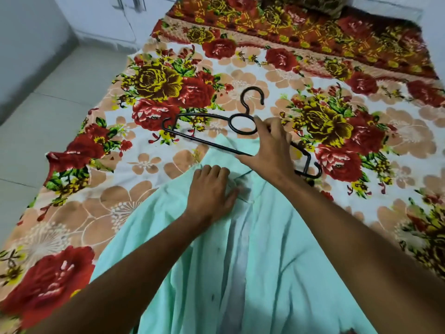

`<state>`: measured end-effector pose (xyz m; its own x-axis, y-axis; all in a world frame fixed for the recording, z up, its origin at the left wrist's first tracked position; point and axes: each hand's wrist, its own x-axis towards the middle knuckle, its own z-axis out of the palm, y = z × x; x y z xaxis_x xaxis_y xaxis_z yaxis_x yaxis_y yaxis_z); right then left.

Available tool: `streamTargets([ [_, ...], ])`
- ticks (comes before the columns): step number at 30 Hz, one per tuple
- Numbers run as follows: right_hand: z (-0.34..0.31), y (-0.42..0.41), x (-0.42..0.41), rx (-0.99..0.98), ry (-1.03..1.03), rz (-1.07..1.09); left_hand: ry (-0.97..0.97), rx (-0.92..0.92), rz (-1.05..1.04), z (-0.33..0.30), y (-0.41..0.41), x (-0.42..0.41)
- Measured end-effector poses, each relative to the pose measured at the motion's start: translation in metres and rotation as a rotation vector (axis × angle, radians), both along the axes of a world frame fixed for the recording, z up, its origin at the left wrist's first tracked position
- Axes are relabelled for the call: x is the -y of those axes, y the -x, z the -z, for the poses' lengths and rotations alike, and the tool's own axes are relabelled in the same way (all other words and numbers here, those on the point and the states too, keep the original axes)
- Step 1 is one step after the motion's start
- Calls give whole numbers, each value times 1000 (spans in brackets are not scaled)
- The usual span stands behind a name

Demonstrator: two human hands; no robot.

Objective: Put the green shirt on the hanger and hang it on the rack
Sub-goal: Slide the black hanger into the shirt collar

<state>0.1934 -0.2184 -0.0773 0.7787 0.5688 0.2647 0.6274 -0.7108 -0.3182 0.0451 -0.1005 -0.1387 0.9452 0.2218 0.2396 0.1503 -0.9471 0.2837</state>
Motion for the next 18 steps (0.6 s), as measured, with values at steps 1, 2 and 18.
streamTargets([
  [1, 0, 6, 9, -5, -3, 14, 10, -66, -34, 2, 2, 8],
  [2, -1, 12, 18, -3, -6, 32, 34, -106, -64, 4, 2, 12],
  [18, 18, 93, 140, -33, -85, 209, 1059, 333, -768, -40, -1, -10],
])
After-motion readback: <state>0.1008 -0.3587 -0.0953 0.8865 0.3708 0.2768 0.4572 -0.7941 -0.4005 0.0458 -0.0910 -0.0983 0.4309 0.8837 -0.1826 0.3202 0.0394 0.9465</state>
